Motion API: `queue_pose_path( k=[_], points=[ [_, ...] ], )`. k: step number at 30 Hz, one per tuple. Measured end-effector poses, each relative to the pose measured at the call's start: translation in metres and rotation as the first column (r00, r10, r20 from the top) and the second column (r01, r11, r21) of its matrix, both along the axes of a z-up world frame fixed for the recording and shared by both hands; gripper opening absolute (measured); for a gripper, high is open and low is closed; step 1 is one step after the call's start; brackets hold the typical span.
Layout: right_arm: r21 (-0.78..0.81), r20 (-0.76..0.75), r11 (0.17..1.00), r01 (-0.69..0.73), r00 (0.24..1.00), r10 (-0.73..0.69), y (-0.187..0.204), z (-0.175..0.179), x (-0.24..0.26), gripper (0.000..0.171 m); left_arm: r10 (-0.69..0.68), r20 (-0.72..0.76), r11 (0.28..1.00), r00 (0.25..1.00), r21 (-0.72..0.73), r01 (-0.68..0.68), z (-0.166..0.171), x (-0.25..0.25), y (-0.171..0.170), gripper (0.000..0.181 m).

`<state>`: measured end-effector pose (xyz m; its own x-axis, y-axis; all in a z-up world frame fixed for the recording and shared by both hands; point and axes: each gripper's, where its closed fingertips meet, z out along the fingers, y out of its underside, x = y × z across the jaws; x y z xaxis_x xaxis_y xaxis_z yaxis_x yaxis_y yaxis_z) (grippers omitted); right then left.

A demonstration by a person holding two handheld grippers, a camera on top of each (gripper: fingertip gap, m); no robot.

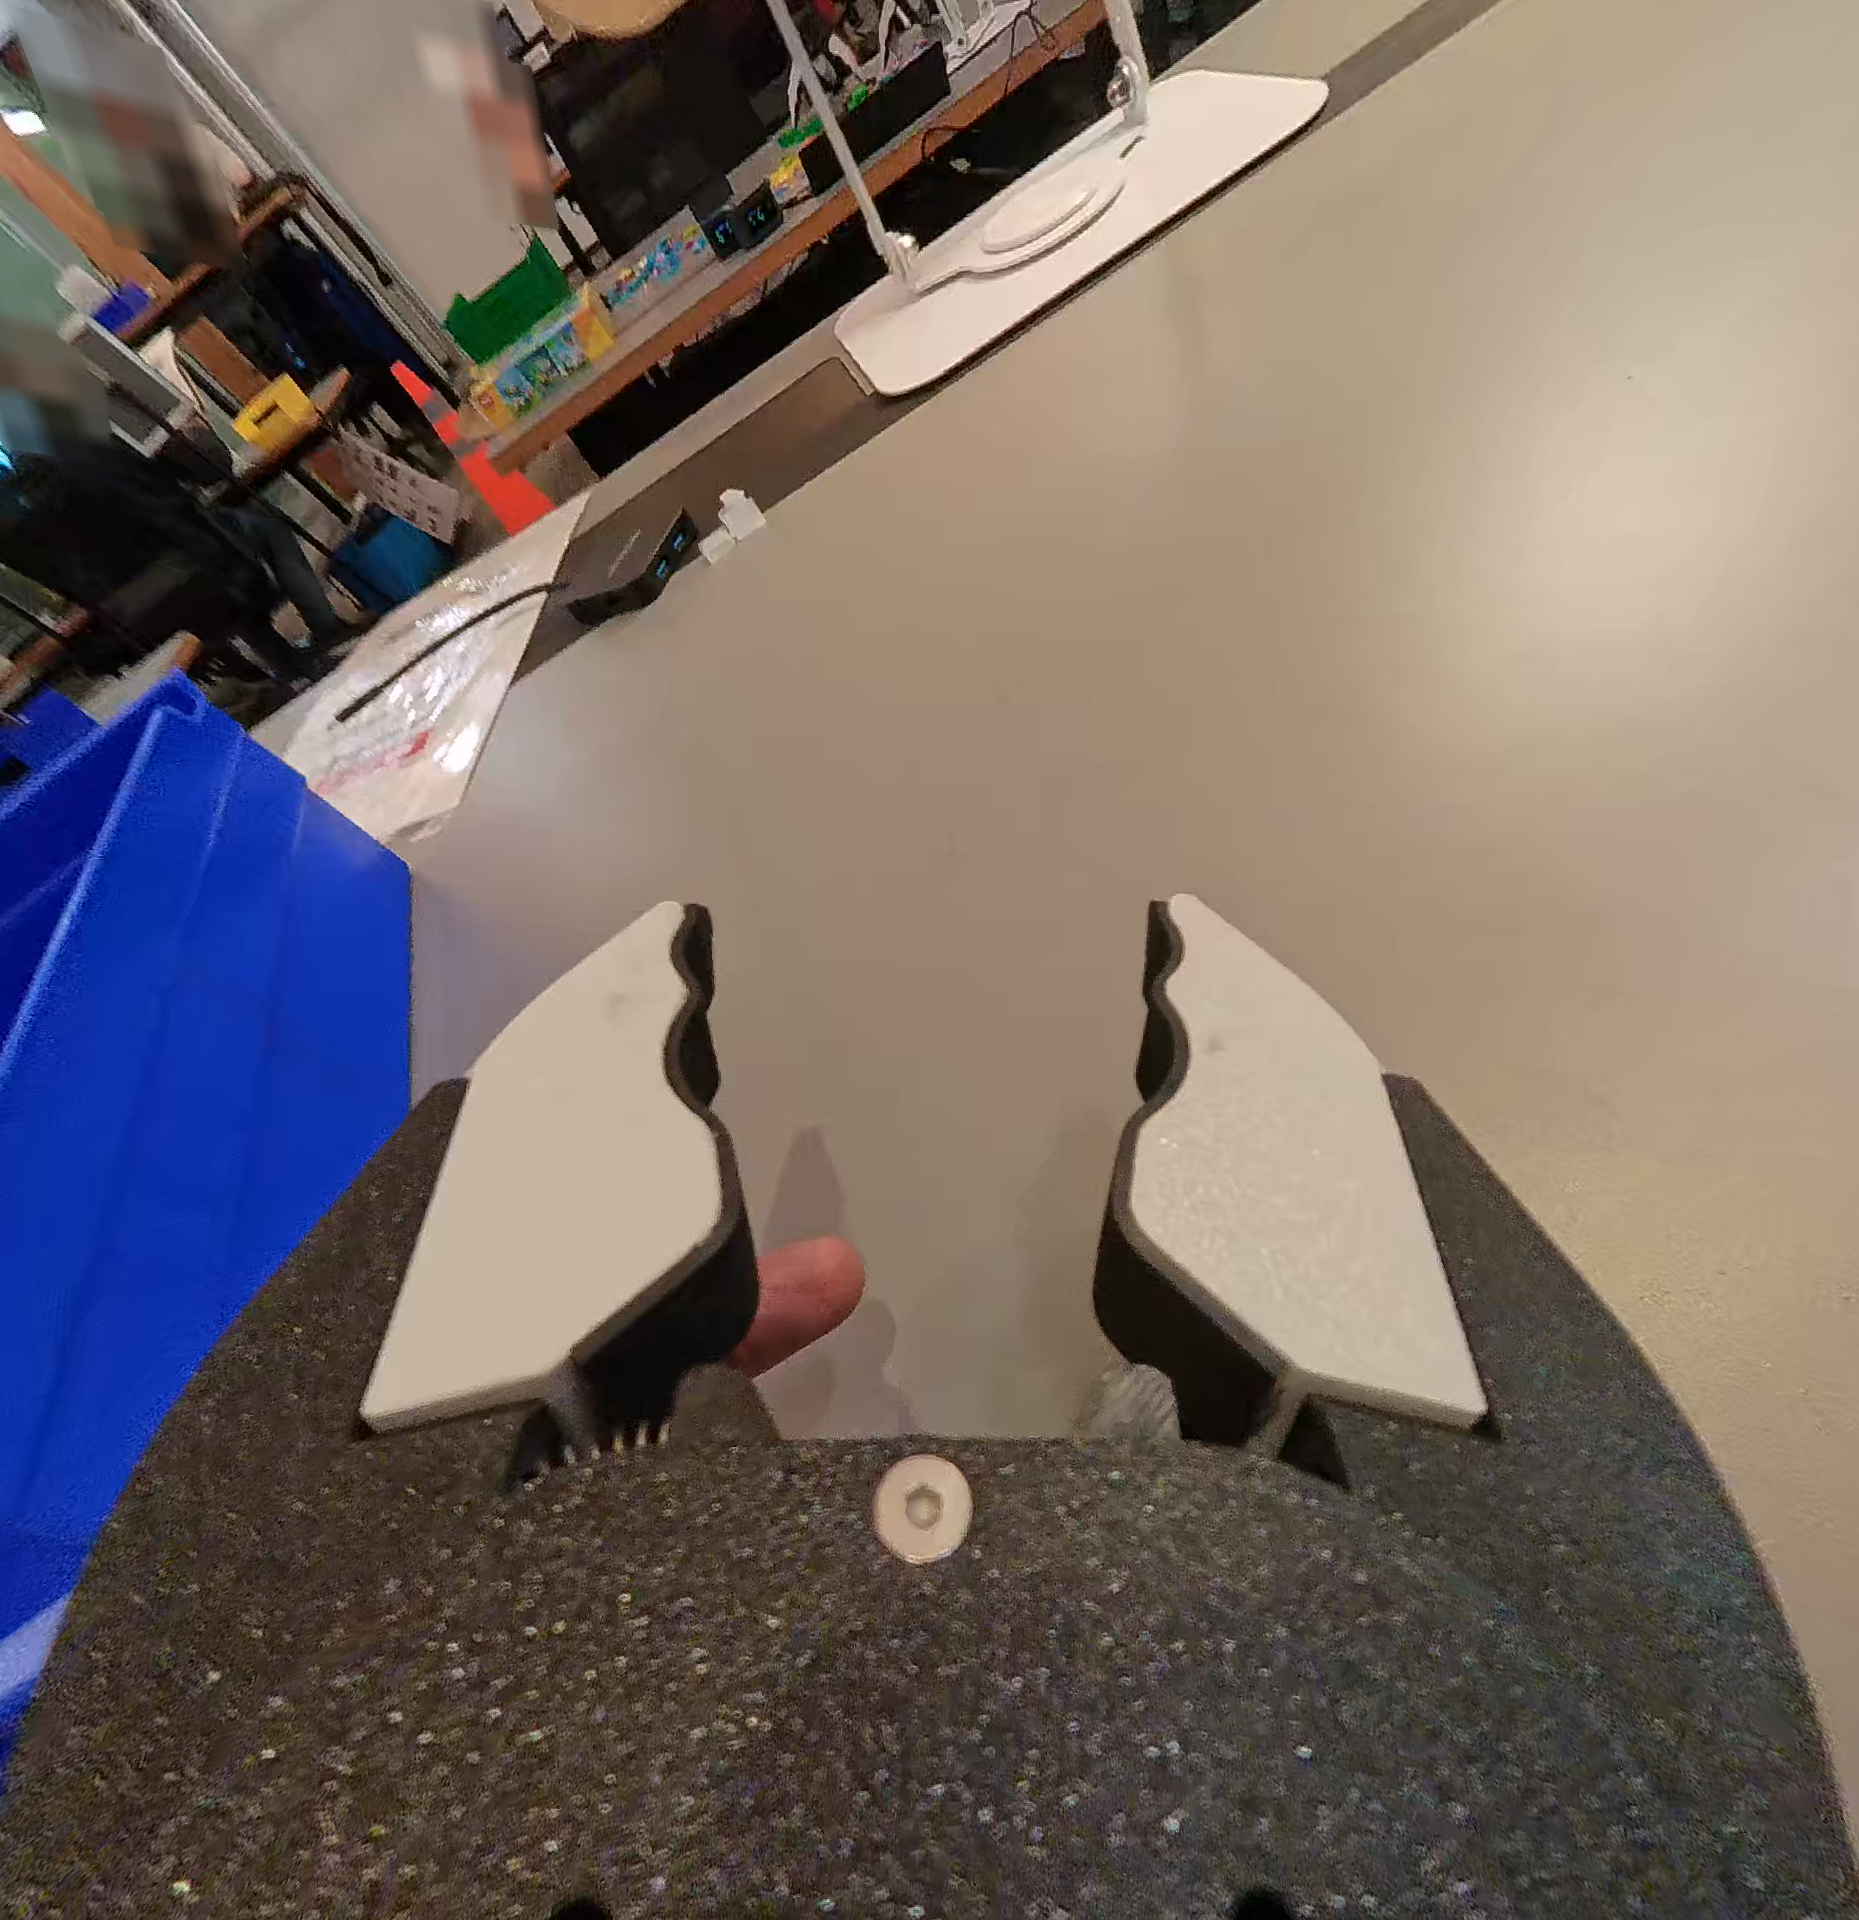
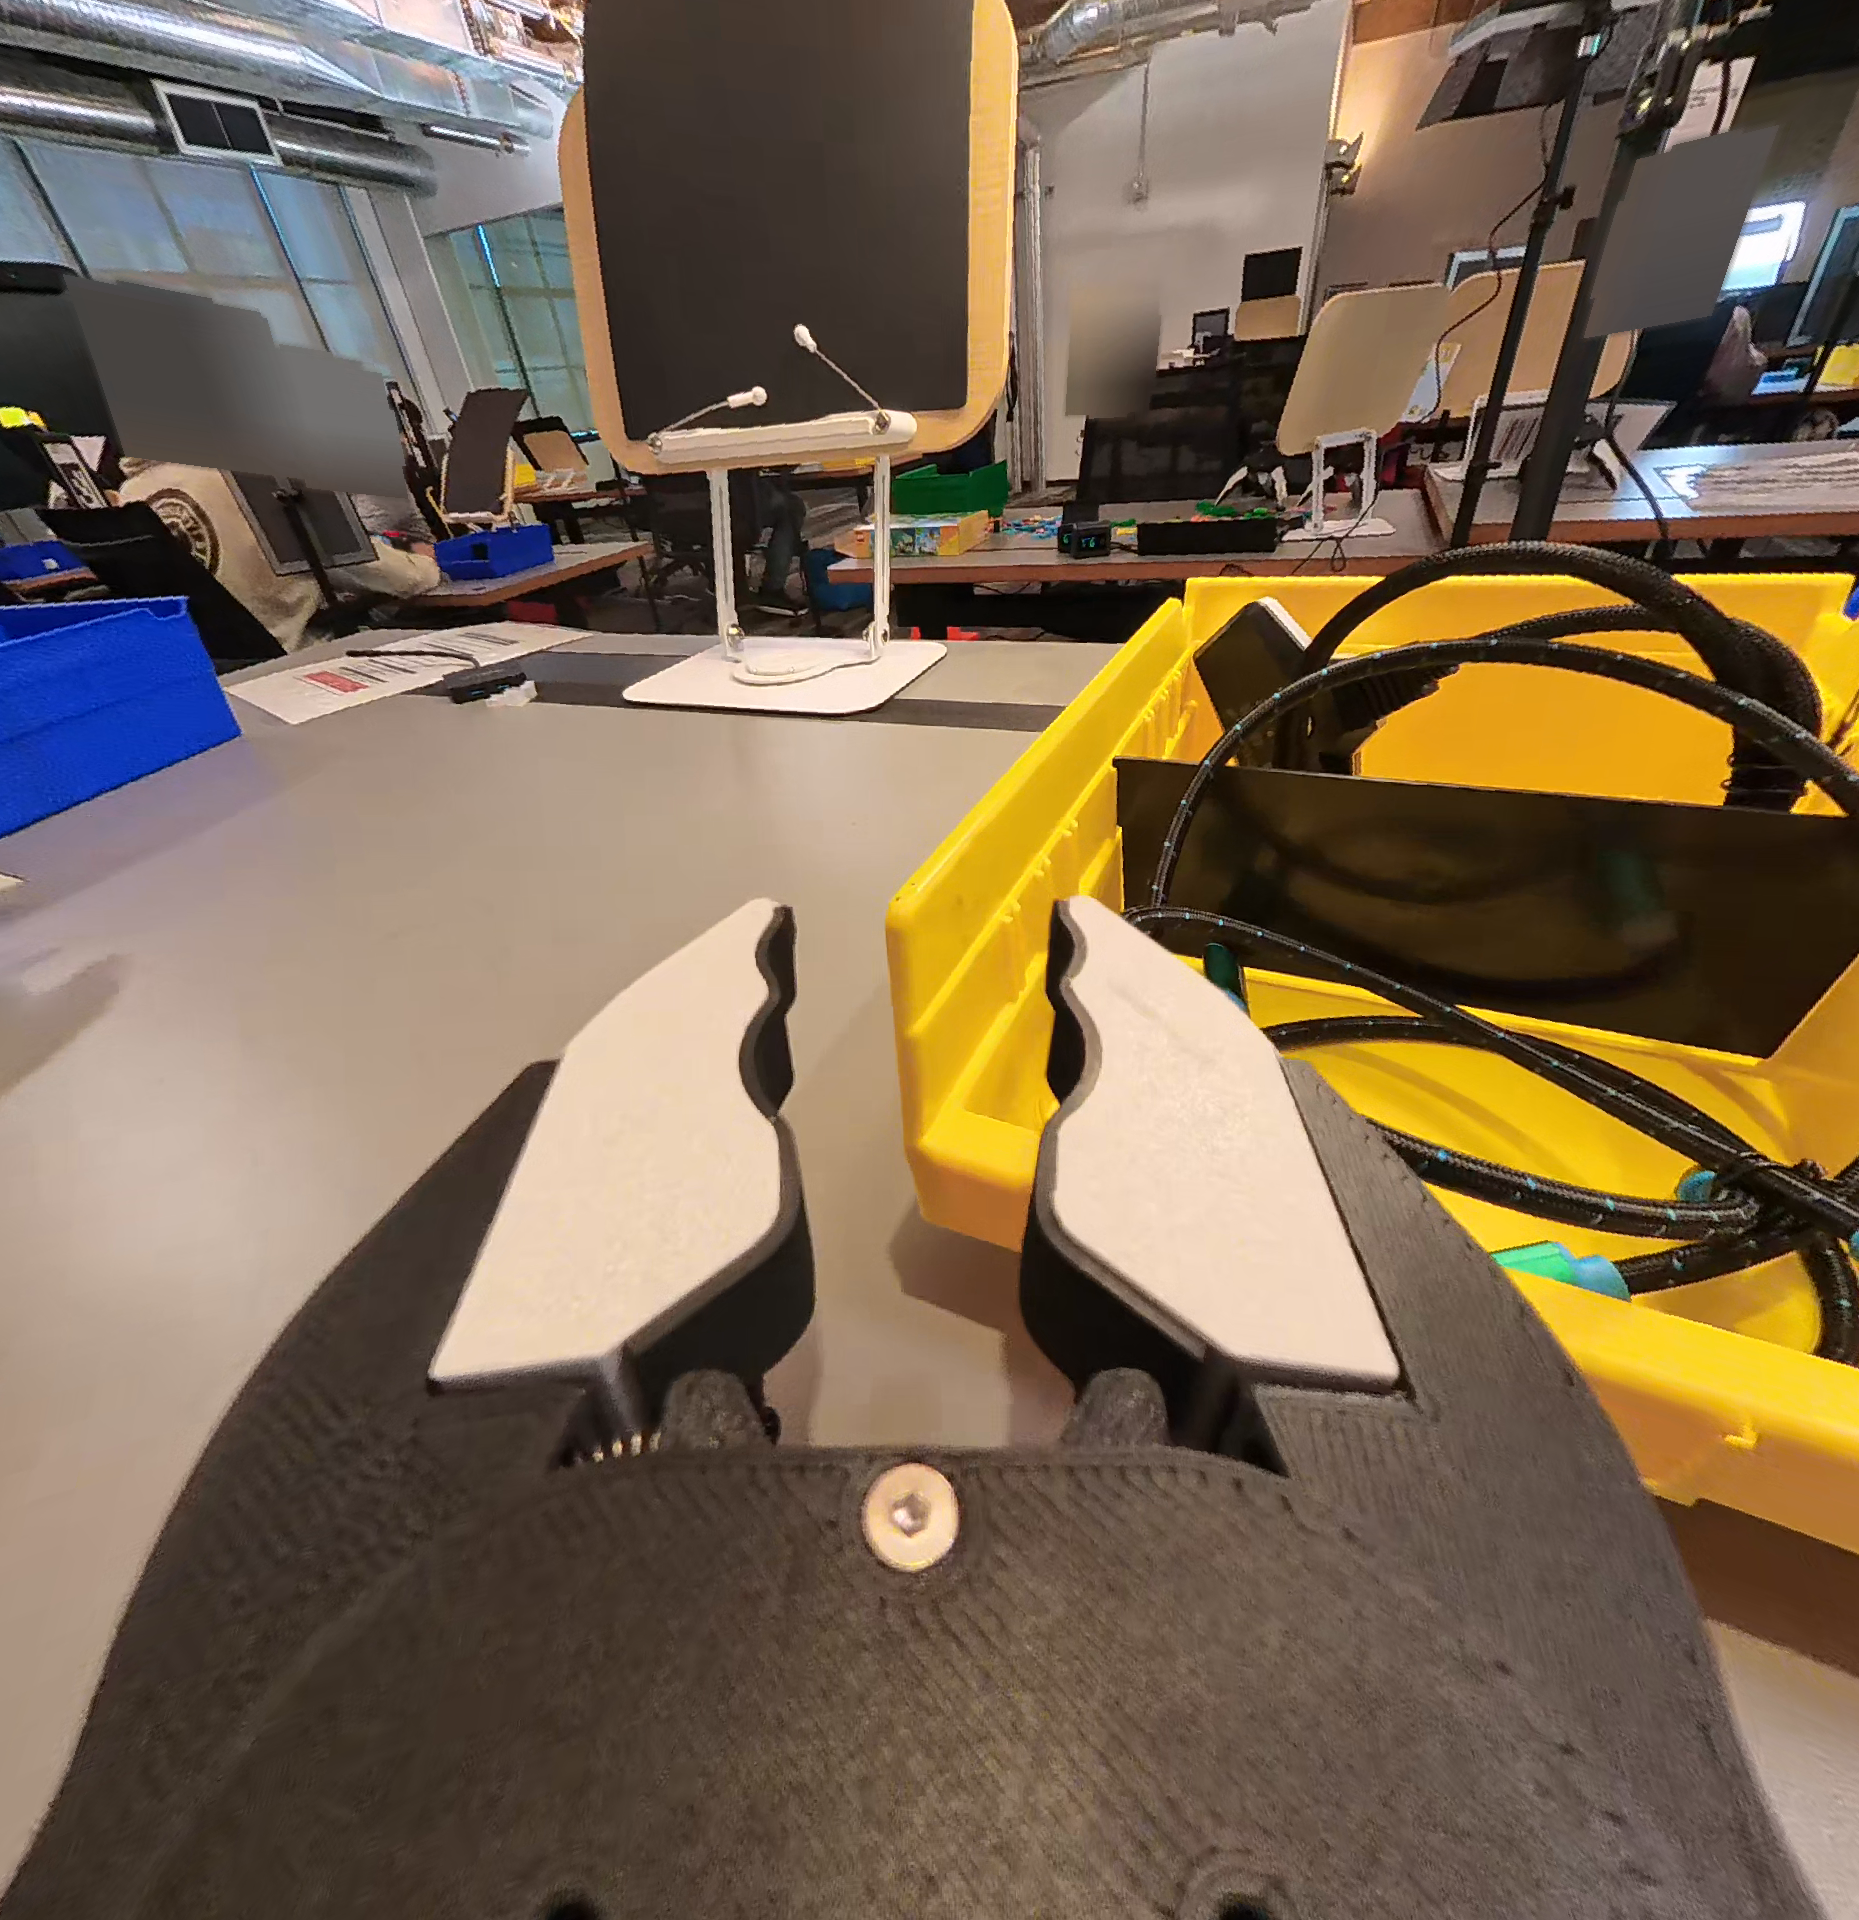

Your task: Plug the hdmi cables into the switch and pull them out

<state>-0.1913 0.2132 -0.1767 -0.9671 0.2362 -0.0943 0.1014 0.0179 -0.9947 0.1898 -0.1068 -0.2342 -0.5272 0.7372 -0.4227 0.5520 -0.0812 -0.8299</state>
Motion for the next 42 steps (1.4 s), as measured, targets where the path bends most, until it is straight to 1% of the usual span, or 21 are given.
queue_pose_path(
  k=[5,10,13,16,19,21,23,24,28,32,37,42],
  points=[
    [0.029,0.016,0.999,0.015,1.0,-0.016,-0.002,-0.004,-0.003,0.048,0.036,-0.112,0.994,0.993,0.11,-0.024,0.007,0.016,-0.014,0.086],
    [0.039,0.017,0.998,0.042,0.999,-0.043,-0.002,-0.006,-0.007,0.048,0.067,-0.153,0.989,0.986,0.143,-0.045,0.01,0.03,-0.029,0.088],
    [0.058,0.005,0.996,0.061,0.998,-0.061,-0.003,-0.008,-0.008,0.05,0.085,-0.241,0.985,0.967,0.163,-0.045,0.02,0.038,-0.033,0.095],
    [0.083,0.003,0.993,0.084,0.996,-0.084,-0.003,-0.011,-0.009,0.054,0.16,-0.341,0.982,0.926,0.147,-0.116,0.039,0.068,-0.042,0.097],
    [0.099,0.009,0.989,0.107,0.994,-0.109,-0.002,-0.013,-0.012,0.056,0.249,-0.43,0.968,0.868,0.129,-0.214,0.057,0.109,-0.056,0.095],
    [0.116,0.01,0.986,0.119,0.993,-0.121,-0.003,-0.015,-0.014,0.056,0.297,-0.447,0.955,0.844,0.146,-0.259,0.058,0.13,-0.068,0.094],
    [0.148,0.013,0.981,0.124,0.992,-0.128,-0.006,-0.019,-0.015,0.058,0.342,-0.424,0.938,0.839,0.204,-0.28,0.049,0.14,-0.081,0.094],
    [0.167,0.015,0.977,0.129,0.991,-0.134,-0.007,-0.022,-0.016,0.059,0.358,-0.406,0.93,0.841,0.229,-0.286,0.043,0.143,-0.086,0.092],
    [0.214,0.011,0.964,0.159,0.986,-0.165,-0.01,-0.028,-0.02,0.059,0.372,-0.345,0.916,0.862,0.289,-0.28,0.023,0.14,-0.099,0.073],
    [0.228,-0.009,0.955,0.191,0.981,-0.194,-0.011,-0.029,-0.024,0.058,0.375,-0.315,0.919,0.872,0.246,-0.307,0.022,0.14,-0.102,0.051],
    [0.249,-0.046,0.942,0.225,0.974,-0.22,-0.013,-0.03,-0.025,0.057,0.369,-0.278,0.926,0.887,0.185,-0.328,0.022,0.142,-0.102,0.036],
    [0.236,-0.049,0.95,0.203,0.979,-0.197,-0.02,-0.025,-0.019,0.054,0.375,-0.244,0.925,0.895,0.167,-0.342,0.021,0.146,-0.104,0.024]
  ],
)
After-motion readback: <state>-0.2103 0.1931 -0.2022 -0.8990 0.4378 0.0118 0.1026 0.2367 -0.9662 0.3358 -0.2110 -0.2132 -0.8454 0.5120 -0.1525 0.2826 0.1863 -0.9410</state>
